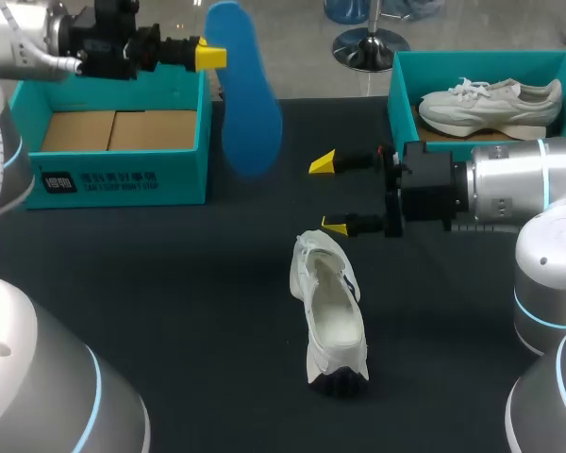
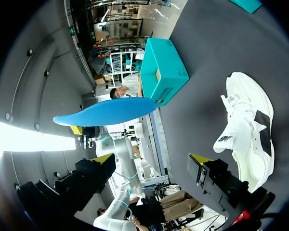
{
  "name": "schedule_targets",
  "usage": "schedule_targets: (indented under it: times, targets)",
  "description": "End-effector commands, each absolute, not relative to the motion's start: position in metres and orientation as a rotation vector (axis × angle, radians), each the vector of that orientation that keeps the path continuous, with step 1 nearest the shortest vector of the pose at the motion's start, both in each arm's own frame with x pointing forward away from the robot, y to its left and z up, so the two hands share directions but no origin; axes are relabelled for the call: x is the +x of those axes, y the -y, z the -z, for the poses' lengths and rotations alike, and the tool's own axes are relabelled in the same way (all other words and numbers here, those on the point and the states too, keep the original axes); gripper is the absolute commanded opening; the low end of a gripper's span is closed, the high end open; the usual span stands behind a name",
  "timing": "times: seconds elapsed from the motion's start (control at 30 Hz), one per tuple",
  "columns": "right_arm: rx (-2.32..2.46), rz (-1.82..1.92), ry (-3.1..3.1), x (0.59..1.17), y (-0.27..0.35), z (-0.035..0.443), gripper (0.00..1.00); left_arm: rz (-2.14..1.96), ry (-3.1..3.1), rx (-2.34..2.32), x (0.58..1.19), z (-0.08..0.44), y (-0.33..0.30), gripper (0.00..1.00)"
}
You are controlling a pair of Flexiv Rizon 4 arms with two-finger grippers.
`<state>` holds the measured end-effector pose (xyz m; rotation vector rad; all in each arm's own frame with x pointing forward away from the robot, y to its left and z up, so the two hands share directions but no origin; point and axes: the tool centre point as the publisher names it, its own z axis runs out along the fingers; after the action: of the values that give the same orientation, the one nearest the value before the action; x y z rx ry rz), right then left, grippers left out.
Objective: Take the shoe out of the shoebox, open the shoe tongue, remove and reinsert the insole, then place the shoe into the shoebox
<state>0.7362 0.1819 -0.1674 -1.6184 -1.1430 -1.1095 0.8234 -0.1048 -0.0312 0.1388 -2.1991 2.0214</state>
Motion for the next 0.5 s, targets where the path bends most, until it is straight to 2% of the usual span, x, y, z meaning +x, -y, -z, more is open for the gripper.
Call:
schedule_targets:
  times: [0.03, 0.23, 0.5]
  targets:
    - [-1.623, 1.108, 1.143, 0.737, -0.185, 0.167, 1.0, -2.177, 2.156, 0.162, 0.797, 0.06, 0.097, 0.0]
    - [-1.623, 1.108, 1.143, 0.737, -0.185, 0.167, 1.0, -2.136, 2.173, 0.218, 0.788, 0.079, 0.095, 0.0]
    - [-1.623, 1.108, 1.143, 0.737, -0.185, 0.167, 1.0, -2.136, 2.173, 0.218, 0.788, 0.079, 0.095, 0.0]
